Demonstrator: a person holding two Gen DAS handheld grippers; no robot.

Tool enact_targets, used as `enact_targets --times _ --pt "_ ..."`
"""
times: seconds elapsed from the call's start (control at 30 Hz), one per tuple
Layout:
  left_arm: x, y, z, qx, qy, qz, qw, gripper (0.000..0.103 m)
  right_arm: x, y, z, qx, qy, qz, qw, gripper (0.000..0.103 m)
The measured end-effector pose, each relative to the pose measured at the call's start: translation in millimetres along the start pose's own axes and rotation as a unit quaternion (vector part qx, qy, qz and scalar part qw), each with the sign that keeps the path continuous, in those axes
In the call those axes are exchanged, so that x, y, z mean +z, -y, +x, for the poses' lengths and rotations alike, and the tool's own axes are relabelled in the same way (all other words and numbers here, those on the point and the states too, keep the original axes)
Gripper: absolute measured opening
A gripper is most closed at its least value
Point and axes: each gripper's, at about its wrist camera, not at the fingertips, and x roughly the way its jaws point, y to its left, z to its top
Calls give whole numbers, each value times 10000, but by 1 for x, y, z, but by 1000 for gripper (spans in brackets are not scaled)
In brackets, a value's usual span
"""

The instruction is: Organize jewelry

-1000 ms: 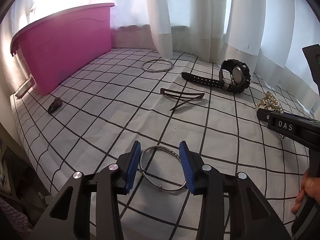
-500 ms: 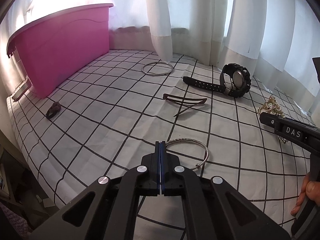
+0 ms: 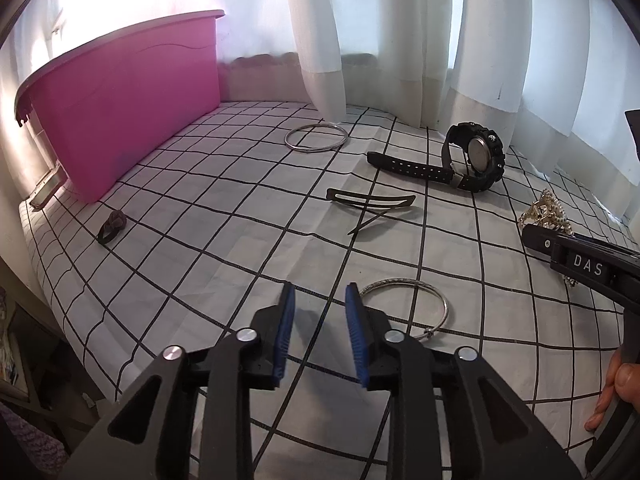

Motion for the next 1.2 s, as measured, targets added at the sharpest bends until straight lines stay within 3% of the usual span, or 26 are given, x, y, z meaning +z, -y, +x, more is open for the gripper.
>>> enact_targets --times 0.03,0.1,0.23,0.53,0.7,0.83,0.93,1.07,1.2 --pt "0 0 -2 18 59 -11 10000 43 0 0 0 2 1 1 10000 43" --pt "1 1 -5 132 156 -8 9998 74 0 0 0 11 4 14 10000 43" --pt "2 10 -12 120 349 175 9992 80 0 1 1 33 6 44 10000 43" --pt "-7 44 2 -116 92 641 9978 82 0 12 -2 -115 -12 146 9998 43" --pt "-7 48 7 -94 139 532 9984 90 -1 18 -3 -81 13 244 9997 43" --pt "-4 46 11 -214 12 419 9989 90 -2 18 -3 -62 25 254 9997 43" --pt "-4 44 12 -466 -45 340 9983 80 -2 19 -3 -42 29 277 9996 43" --pt "-6 48 6 -605 -1 414 9973 57 -3 20 -4 -39 32 291 9996 43" --pt "-6 47 4 -621 24 429 9971 54 -3 21 -5 -15 49 304 9995 43"
